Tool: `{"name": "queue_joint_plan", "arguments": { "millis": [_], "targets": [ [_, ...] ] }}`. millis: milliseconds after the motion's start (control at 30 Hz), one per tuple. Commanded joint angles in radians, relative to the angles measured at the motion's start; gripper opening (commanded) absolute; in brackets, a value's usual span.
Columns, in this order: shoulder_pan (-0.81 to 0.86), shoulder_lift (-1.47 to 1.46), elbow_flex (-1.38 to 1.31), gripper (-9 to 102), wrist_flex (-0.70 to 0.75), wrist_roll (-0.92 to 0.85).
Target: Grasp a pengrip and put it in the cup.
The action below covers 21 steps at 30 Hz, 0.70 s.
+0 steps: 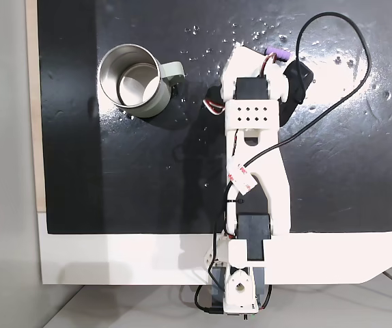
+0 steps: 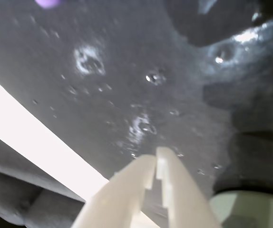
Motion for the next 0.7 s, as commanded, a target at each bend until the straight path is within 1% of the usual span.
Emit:
{"name": "queue_joint_plan", "arguments": {
  "millis": [0, 67, 100, 300, 367, 533, 667],
  "targets": [
    [0.032, -0.072, -0.241, 0, 0.152, 0.034],
    [0.04, -0.172, -0.4, 0, 0.302, 0.06],
    [0.043, -0.192, -0.434, 0, 0.334, 0.063],
    [0.052, -0.178, -0.44, 0, 0.314, 0.035],
    [0.06, -0.178, -0.449, 3, 0.302, 0.018],
    [0.083, -0.215, -0.511, 14, 0.295, -0.018],
    [0.098, -0.27, -0.578, 15, 0.321, -0.034]
  ]
}}
